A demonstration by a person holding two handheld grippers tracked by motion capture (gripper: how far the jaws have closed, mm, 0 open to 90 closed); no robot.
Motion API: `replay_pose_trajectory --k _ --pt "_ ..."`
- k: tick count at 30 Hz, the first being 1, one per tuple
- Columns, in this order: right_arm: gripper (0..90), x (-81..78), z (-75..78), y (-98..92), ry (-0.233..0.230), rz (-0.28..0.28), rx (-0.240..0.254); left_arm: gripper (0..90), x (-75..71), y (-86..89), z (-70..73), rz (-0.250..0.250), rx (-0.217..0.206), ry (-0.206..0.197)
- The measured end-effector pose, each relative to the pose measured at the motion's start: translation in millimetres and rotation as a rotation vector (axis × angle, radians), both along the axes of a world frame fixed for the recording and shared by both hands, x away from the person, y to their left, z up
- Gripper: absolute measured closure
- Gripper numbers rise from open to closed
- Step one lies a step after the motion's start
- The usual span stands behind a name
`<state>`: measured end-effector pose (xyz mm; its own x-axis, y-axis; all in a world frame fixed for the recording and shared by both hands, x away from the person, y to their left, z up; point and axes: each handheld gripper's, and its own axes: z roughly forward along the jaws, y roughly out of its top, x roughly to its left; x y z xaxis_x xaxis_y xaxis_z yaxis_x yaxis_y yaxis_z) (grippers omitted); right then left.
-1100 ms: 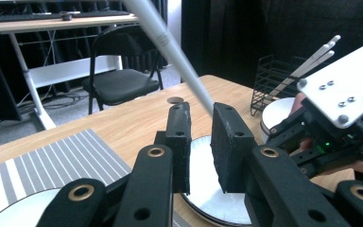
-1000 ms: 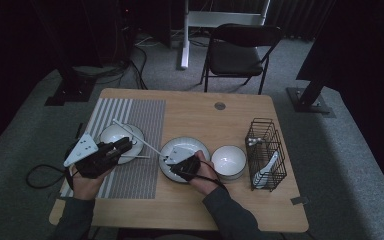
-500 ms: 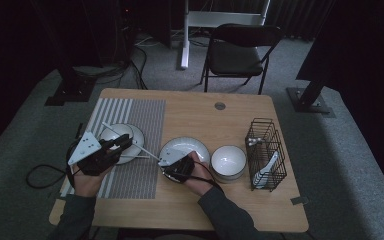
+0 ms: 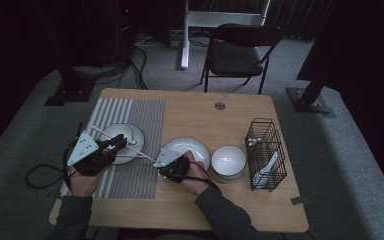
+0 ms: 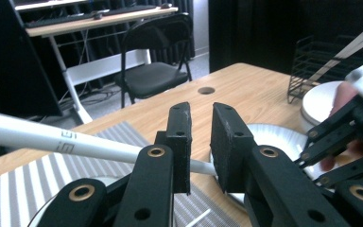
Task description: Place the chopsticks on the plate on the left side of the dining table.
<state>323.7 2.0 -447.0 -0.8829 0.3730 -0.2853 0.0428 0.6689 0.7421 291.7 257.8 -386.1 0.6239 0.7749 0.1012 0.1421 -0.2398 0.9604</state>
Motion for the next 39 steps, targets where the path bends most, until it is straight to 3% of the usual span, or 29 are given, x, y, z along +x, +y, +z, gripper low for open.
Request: replay_pose_trajectory --k 10,16,26,33,39 --pt "87.0 -1.0 1.4 1.9 0.004 0.023 -0.004 77.9 14.8 19.3 -26.1 0.059 -0.024 0.078" --pt "86.9 1.9 -1.2 9.0 -0.010 0.014 -0.039 74.2 9.6 23.8 -28.3 0.070 -0.037 0.074" --pt "86.9 9.2 -2.2 21.5 -0.007 0.023 -0.048 72.3 0.5 35.8 -34.0 0.097 -0.054 0.081" --pt "86.9 13.9 -5.7 32.0 0.001 0.032 -0.062 71.8 -4.8 50.3 -39.3 0.148 -0.070 0.087" --pt "86.9 18.2 -8.0 42.3 0.007 0.044 -0.079 71.8 -9.5 59.3 -43.7 0.187 -0.058 0.092"
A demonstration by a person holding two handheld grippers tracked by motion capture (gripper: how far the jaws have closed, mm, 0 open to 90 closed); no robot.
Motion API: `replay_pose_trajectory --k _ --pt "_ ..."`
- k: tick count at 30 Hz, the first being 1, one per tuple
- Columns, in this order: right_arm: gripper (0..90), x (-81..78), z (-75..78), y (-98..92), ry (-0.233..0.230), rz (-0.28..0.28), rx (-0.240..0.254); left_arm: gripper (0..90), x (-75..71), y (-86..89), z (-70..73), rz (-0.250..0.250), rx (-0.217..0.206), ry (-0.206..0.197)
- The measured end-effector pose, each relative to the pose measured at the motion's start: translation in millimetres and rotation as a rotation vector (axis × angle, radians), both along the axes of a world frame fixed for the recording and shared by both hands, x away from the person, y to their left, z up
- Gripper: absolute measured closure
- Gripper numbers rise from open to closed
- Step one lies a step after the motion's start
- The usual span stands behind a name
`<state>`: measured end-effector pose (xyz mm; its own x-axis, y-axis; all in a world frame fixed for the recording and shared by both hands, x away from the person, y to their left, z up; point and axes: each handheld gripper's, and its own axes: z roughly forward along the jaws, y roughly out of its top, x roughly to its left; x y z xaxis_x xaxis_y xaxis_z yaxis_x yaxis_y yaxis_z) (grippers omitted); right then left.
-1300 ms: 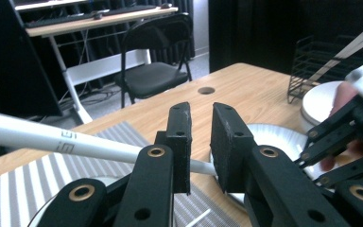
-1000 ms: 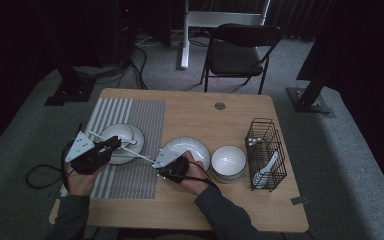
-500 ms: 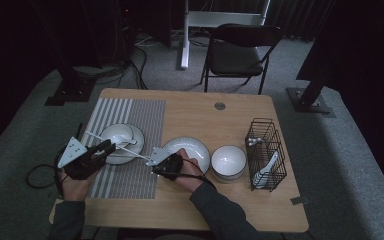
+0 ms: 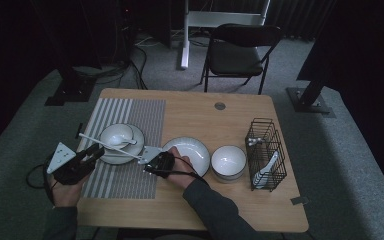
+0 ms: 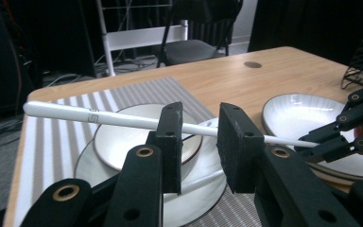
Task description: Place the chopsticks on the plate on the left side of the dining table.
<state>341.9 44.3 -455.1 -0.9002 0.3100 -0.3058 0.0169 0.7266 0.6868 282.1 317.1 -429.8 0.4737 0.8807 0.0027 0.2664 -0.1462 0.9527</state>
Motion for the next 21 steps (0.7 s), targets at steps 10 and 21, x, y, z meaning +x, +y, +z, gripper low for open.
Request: replay_pose_trajectory --k 10,21 --pt "86.8 6.8 -11.5 11.8 0.023 0.013 -0.044 74.1 -2.5 3.9 -19.9 0.025 0.001 0.051" --pt "86.8 11.3 -21.4 23.8 0.042 0.028 -0.079 77.7 5.0 -9.2 -45.3 0.023 0.049 0.117"
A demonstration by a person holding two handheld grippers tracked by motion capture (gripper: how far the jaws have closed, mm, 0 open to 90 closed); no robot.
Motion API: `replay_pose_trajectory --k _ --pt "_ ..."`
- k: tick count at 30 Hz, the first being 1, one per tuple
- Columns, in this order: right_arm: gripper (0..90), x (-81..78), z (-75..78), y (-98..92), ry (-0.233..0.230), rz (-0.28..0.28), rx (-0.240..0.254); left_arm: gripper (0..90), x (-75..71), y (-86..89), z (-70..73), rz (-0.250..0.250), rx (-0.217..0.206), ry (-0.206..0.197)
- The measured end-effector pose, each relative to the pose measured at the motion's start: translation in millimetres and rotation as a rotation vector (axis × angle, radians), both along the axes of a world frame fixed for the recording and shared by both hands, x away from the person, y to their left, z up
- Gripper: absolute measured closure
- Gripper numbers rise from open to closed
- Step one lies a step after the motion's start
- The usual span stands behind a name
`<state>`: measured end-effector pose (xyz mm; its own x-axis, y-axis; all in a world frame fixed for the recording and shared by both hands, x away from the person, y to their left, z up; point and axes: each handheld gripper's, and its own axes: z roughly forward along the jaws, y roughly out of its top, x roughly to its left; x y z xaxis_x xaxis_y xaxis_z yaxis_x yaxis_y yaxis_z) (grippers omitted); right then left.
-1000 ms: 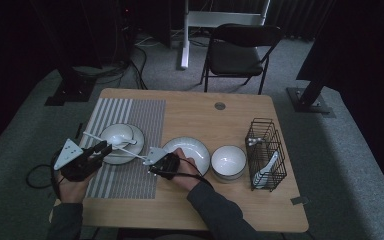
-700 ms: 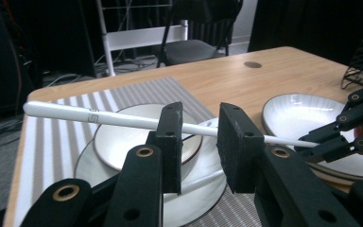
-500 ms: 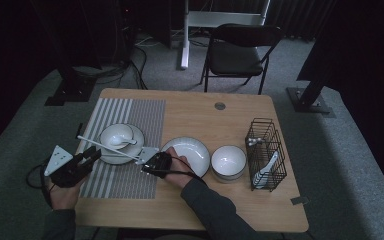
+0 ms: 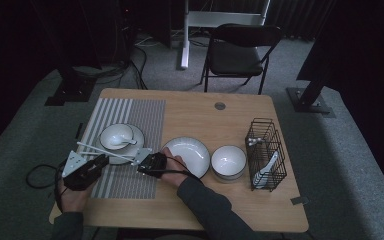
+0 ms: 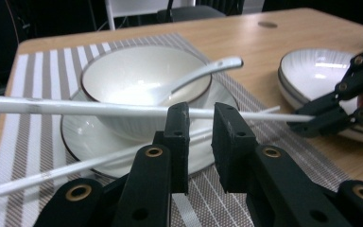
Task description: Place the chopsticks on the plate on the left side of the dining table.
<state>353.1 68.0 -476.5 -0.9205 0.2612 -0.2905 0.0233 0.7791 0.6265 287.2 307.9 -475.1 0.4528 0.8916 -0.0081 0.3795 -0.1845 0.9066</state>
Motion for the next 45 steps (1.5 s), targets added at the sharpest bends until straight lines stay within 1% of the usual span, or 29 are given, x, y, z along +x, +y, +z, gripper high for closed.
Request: replay_pose_trajectory --k 5,7,8,13,15,18,20,28,33,45 --pt "86.8 2.4 -3.4 3.1 0.006 0.005 -0.015 80.7 3.9 -2.6 -11.6 -0.005 0.006 0.035" --pt "86.8 2.9 -4.4 4.1 0.008 0.008 -0.023 81.0 4.5 -3.1 -13.0 -0.003 0.004 0.038" --pt "86.7 3.0 -5.0 4.7 0.009 0.008 -0.028 81.0 6.1 -4.1 -16.1 -0.002 0.007 0.047" --pt "86.7 5.0 -8.4 10.0 0.016 0.014 -0.044 81.3 9.2 -8.1 -21.7 -0.003 0.020 0.065" --pt "86.7 5.7 -9.4 11.5 0.016 0.017 -0.053 81.5 10.2 -9.6 -23.6 -0.003 0.031 0.073" --pt "86.7 5.9 -11.6 13.3 0.014 0.018 -0.065 82.1 10.9 -10.4 -25.8 -0.003 0.033 0.084" --pt "86.7 6.4 -12.9 14.3 0.011 0.021 -0.073 82.5 11.5 -10.3 -26.8 -0.002 0.032 0.086" --pt "86.5 8.3 -16.0 17.2 0.023 0.020 -0.084 83.7 15.1 -11.1 -30.1 0.000 0.032 0.103" --pt "86.5 8.8 -16.1 18.4 0.025 0.022 -0.088 83.8 17.6 -12.9 -29.2 -0.001 0.027 0.098" --pt "86.3 11.0 -16.7 20.9 0.019 0.030 -0.101 84.4 24.2 -19.4 -30.0 -0.011 0.028 0.104"
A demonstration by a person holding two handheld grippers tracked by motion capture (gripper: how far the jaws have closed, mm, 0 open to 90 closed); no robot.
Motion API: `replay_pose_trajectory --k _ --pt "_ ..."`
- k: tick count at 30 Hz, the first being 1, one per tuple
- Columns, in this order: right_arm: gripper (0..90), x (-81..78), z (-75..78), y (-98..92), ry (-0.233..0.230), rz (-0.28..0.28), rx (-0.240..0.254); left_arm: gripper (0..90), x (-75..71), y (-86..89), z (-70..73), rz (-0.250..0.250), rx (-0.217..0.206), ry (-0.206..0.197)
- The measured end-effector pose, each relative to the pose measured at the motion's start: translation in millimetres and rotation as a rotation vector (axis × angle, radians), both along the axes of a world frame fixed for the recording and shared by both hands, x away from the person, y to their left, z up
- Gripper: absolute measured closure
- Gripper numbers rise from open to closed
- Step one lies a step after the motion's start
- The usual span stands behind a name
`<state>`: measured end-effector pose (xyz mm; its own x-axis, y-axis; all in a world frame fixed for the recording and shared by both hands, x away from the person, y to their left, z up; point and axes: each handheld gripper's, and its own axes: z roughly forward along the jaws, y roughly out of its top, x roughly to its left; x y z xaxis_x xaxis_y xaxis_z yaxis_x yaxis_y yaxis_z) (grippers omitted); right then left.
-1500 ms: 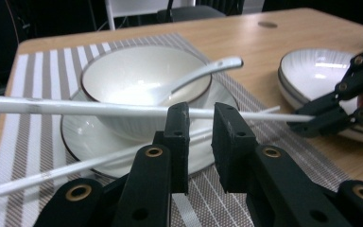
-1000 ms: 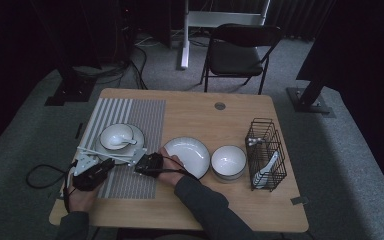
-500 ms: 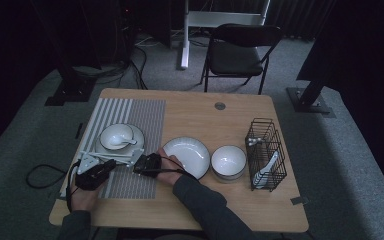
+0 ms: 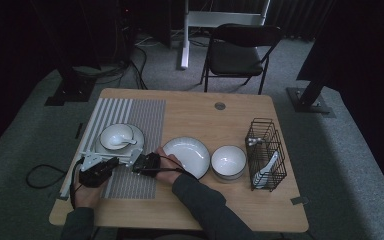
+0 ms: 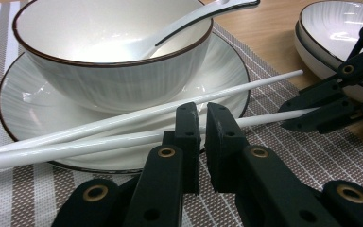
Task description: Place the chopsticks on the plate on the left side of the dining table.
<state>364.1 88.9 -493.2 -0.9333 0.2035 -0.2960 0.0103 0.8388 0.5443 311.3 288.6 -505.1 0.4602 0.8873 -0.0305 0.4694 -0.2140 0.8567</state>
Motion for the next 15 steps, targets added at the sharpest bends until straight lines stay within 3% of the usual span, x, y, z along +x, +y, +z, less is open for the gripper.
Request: replay_pose_trajectory --k 15 --pt "83.2 4.4 -1.6 0.5 -0.004 -0.026 0.005 84.4 3.2 -1.0 -3.0 0.004 0.001 0.012"
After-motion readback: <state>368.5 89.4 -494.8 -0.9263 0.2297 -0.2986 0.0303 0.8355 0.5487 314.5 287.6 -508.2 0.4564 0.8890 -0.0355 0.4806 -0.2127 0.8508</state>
